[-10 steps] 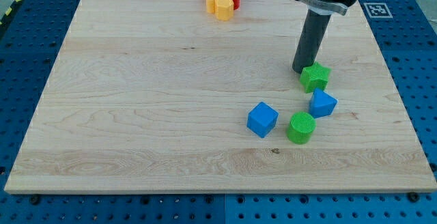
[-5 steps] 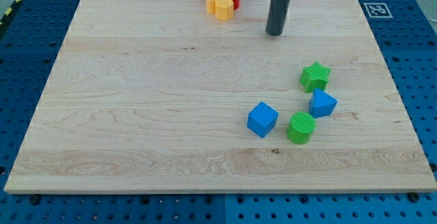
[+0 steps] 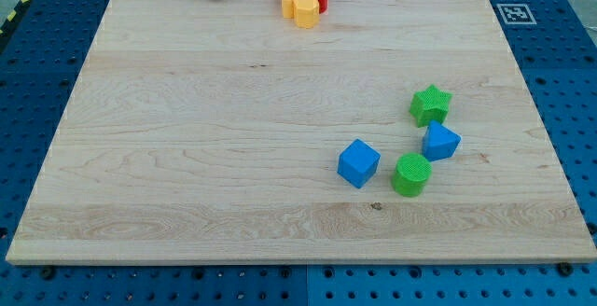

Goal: Keep red blocks and yellow blocks in a diagonal line

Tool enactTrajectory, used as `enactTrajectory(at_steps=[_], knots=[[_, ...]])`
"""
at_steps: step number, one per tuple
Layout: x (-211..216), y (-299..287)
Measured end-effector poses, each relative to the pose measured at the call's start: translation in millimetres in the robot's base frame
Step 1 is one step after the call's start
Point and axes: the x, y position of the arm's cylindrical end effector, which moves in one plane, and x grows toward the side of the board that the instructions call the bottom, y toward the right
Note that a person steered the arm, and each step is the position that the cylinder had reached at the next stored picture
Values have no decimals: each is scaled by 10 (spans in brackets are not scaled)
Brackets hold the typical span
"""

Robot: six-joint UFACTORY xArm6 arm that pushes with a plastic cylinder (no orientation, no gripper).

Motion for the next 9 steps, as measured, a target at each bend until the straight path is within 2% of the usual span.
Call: enactTrajectory(at_steps=[2, 7, 9], knots=[[14, 844], [435, 982], [839, 1250]])
